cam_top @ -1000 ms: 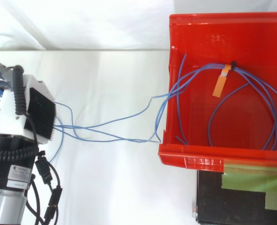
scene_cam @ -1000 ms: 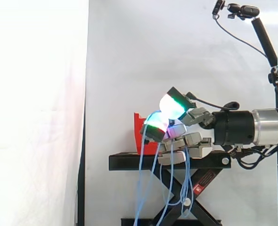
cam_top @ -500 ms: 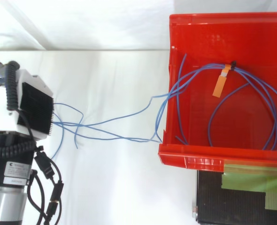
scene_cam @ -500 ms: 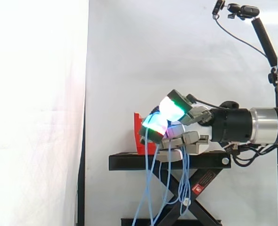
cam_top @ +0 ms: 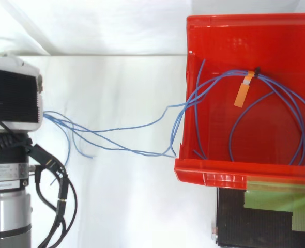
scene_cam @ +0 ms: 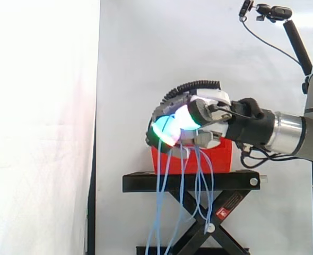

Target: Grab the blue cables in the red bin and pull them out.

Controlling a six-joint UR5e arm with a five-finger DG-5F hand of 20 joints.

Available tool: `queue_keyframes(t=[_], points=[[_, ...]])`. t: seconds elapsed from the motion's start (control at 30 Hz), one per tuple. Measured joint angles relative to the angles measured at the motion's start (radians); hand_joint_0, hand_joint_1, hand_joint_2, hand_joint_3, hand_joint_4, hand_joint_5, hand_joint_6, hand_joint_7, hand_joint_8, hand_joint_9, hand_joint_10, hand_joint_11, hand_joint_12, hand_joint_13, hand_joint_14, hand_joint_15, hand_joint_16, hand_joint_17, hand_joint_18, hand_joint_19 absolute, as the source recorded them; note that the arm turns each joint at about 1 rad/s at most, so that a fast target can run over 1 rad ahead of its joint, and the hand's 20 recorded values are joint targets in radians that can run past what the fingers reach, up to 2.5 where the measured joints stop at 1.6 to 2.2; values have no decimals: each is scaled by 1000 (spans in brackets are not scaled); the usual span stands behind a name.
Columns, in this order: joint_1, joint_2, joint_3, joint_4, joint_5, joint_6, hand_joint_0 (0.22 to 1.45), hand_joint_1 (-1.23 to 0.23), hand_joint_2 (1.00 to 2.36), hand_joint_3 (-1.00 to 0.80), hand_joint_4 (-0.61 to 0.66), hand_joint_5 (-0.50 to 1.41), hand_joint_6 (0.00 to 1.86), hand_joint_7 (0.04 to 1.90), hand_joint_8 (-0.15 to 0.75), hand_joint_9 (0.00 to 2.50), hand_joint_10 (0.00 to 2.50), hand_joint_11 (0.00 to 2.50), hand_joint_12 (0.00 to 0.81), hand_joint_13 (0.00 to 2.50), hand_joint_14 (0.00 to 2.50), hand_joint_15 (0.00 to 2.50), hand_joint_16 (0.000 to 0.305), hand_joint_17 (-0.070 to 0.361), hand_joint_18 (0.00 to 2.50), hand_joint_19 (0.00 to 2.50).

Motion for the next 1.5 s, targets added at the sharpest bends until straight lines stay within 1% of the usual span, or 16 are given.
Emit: queue_keyframes(t=[0.1,0.2,0.27,0.3,0.53,0.6,0.63,0.73,0.8,0.87,0.97,1.1,1.17,1.27,1.37,1.5], points=[[-10,0,0,76,11,-78,790,-983,1000,-1000,246,992,272,771,326,1542,6,1955,297,1117,2500,499,41,92,1093,1474],[-17,0,0,153,46,-117,791,-983,1000,-1000,245,993,270,766,327,1539,6,1969,295,1115,2500,521,41,92,1094,1477],[-19,0,0,190,77,-114,792,-983,1000,-1000,245,993,270,765,319,1534,6,1965,294,1114,2500,522,41,91,1093,1477],[-19,0,0,205,102,-102,792,-983,1000,-1000,247,992,267,774,327,1535,7,1961,296,1114,2500,515,41,92,1095,1468],[-14,0,0,237,247,0,793,-983,1000,-1000,239,992,265,775,317,1536,5,1964,296,1114,2500,521,41,91,1092,1475],[-12,0,0,248,277,12,793,-982,1000,-1000,248,991,266,773,319,1537,5,1948,296,1114,2500,518,40,91,1095,1457],[-12,0,0,254,284,12,792,-982,1000,-1000,238,991,267,773,318,1536,6,1964,297,1114,2500,521,41,91,1092,1473],[-13,0,0,278,290,-11,792,-983,1000,-1000,240,989,269,778,326,1535,5,1961,297,1114,2500,521,41,91,1091,1473],[-15,0,0,297,279,-41,792,-983,1000,-1000,242,990,269,770,317,1534,6,1960,293,1113,2500,513,41,92,1091,1476],[-17,0,0,315,255,-76,793,-984,1000,-1000,242,989,267,771,315,1534,6,1960,297,1115,2500,518,41,92,1093,1464],[-23,0,0,349,193,-146,793,-983,1000,-1000,239,990,264,774,316,1533,7,1958,296,1114,2500,521,40,91,1093,1466],[-34,0,-1,386,86,-256,794,-982,1000,-1000,240,990,259,776,318,1534,5,1960,295,1113,2500,511,41,91,1092,1477],[-38,0,-1,394,38,-304,794,-983,1000,-1000,241,990,261,774,316,1534,6,1959,295,1114,2500,511,40,90,1091,1477],[-43,0,-1,400,-47,-384,793,-983,1000,-1000,243,991,259,770,316,1535,5,1961,296,1114,2500,520,41,91,1091,1475],[-44,0,-1,400,-115,-433,794,-982,1000,-1000,249,991,259,775,318,1534,6,1963,294,1112,2500,518,40,89,1092,1481],[-45,0,-2,401,-164,-487,794,-982,1000,-1000,241,992,255,771,317,1539,6,1952,294,1112,2500,516,40,91,1093,1473]])
